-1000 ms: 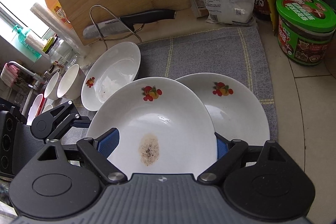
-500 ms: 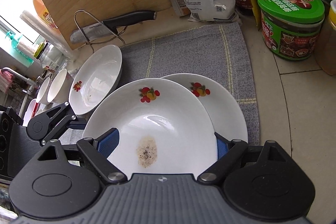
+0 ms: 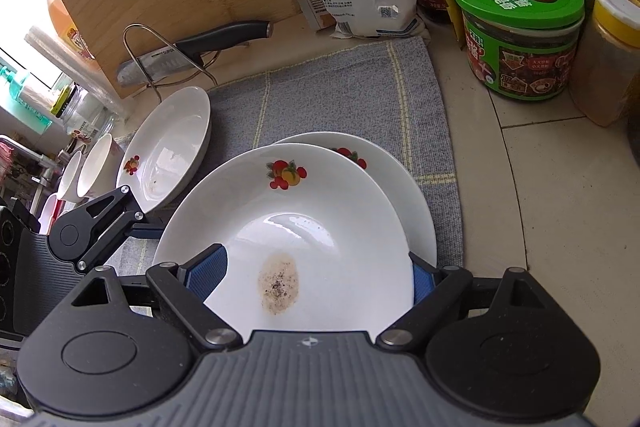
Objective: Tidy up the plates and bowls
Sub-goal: 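Lower the stained plate onto the deep plate with the right tool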
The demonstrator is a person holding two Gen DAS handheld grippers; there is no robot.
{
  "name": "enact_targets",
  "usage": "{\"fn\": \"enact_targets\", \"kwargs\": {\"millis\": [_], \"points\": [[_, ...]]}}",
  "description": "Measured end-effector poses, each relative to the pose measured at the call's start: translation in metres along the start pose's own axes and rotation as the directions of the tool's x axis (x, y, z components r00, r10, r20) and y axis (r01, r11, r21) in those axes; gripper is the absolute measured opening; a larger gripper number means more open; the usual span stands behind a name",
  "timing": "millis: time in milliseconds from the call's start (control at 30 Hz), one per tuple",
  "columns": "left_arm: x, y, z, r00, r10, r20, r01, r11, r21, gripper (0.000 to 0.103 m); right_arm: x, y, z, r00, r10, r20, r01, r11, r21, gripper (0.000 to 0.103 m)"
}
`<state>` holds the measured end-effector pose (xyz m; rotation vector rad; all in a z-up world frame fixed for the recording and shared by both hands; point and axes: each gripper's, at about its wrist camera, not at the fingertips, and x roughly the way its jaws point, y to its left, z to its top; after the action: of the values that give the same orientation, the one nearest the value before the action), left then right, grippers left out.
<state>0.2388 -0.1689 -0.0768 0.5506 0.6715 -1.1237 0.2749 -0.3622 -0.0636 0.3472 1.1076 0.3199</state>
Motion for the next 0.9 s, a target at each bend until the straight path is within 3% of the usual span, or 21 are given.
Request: {"fn": "enact_targets", "kwargs": {"millis": [400, 900], "points": [[0.006, 0.001, 0.004, 0.997, 0.048, -0.053, -0.046, 0.998, 0.033, 0.099, -0.005, -0.008, -0.008, 1.000, 0.015, 0.014, -0.016, 0.999, 0.045, 0.093], [0.006, -0.003, 0.008, 0.998, 0.036, -0.048, -0.033, 0.998, 0.061, 0.100, -0.013, -0.003, -0.013, 1.000, -0.009, 0.016, 0.008, 0.999, 0.043, 0.093]]}}
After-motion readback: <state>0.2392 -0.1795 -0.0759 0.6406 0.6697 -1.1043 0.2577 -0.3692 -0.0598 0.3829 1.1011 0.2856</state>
